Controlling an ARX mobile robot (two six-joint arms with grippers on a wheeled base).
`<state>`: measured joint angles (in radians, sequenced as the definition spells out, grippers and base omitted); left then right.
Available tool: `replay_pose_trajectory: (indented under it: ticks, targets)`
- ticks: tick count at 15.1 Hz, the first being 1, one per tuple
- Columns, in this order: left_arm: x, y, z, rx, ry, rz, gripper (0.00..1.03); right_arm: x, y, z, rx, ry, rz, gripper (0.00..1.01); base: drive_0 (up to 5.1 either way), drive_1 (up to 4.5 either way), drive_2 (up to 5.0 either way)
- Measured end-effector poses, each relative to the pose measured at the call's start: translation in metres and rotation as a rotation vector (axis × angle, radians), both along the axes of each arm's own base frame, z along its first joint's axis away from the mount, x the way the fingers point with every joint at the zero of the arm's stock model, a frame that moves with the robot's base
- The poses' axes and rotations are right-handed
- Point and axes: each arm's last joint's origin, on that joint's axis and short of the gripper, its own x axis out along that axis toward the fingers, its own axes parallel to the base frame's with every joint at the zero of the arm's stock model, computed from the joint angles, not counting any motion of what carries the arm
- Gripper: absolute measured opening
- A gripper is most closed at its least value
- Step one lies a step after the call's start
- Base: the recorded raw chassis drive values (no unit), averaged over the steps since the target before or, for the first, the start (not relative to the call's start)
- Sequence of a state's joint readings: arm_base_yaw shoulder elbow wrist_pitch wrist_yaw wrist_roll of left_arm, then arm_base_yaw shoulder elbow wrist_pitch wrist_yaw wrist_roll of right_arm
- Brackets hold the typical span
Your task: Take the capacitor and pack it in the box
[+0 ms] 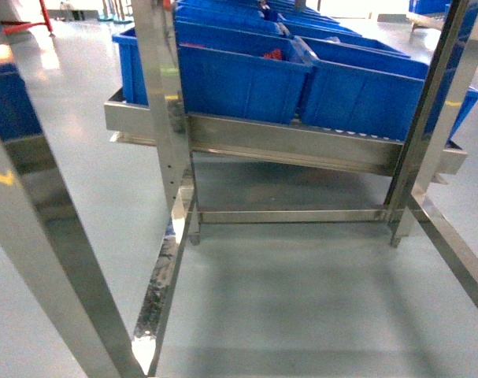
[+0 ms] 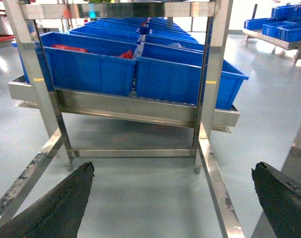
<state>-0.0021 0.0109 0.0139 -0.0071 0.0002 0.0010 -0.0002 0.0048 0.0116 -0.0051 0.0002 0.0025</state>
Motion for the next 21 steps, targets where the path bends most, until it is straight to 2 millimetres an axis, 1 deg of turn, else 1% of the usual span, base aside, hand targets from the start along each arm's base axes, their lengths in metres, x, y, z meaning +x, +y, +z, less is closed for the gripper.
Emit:
replay_pose_trajectory:
  ticks: [21]
  targets:
    - [0.0000, 0.0000, 0.0000, 0.000, 0.000, 0.001, 0.44, 0.0000, 0.0000, 0.0000, 0.000, 0.000, 0.000, 0.98, -5.0, 2.44, 2.4]
